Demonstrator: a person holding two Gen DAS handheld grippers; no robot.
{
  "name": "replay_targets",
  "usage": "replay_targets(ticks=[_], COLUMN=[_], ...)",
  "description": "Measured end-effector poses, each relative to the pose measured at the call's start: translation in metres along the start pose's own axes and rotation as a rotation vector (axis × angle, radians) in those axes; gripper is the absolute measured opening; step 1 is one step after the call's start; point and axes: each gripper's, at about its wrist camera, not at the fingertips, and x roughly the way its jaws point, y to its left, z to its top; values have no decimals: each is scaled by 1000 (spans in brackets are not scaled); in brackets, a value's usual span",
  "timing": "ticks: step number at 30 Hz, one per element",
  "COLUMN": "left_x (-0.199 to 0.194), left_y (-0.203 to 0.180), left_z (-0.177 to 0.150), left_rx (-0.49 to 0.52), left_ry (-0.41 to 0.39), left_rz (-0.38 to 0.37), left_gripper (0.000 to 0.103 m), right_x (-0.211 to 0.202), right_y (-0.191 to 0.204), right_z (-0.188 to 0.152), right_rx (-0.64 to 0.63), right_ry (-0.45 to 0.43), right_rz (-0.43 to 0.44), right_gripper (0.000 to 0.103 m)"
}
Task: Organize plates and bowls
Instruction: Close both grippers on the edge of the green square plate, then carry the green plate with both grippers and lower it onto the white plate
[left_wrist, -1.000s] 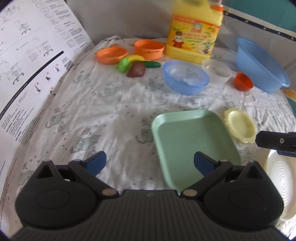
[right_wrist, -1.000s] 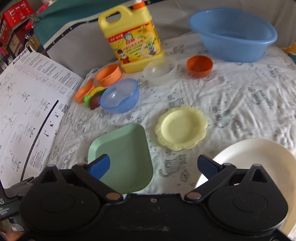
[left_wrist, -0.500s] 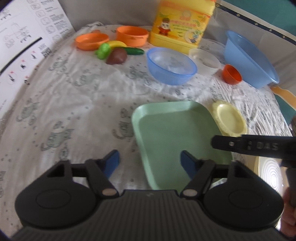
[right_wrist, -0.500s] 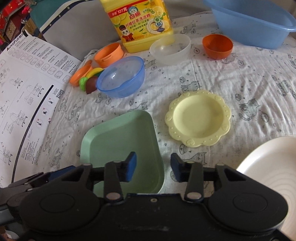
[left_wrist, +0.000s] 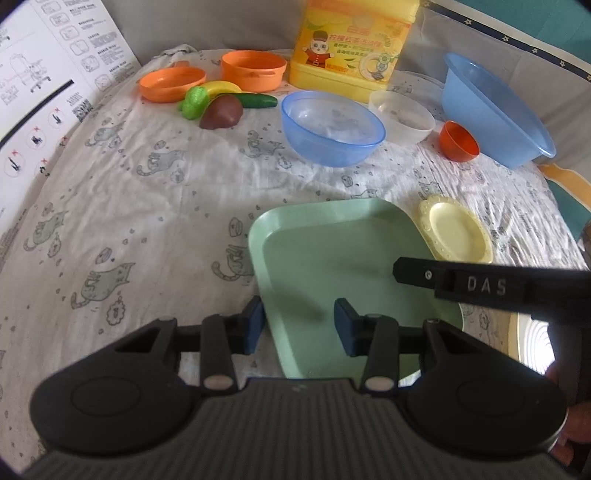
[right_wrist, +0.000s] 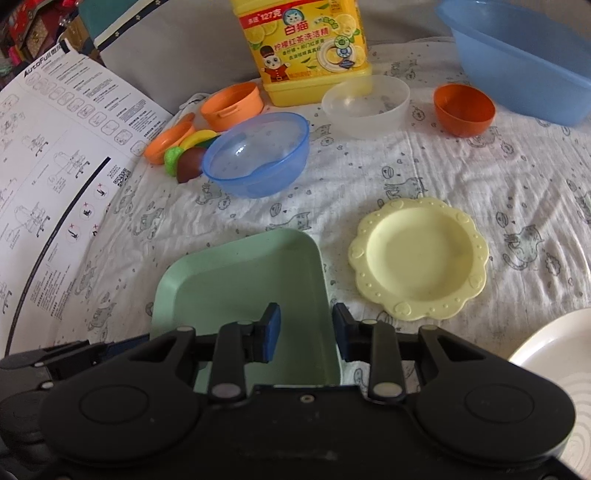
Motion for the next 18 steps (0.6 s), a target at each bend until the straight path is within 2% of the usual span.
replay_targets(ticks=[7,18], left_x=[-8,-38], left_y=[-5,-44], left_z=[1,10], left_rx=[-4,40], left_ry=[-9,-27], left_rz=[25,30], left_gripper=[37,37], right_x=[-13,-66], right_y=[-2,-26], right_z=[-5,-7], right_rx=[25,97], right_ry=[-6,-92], right_rz=[18,37], right_gripper=[30,30])
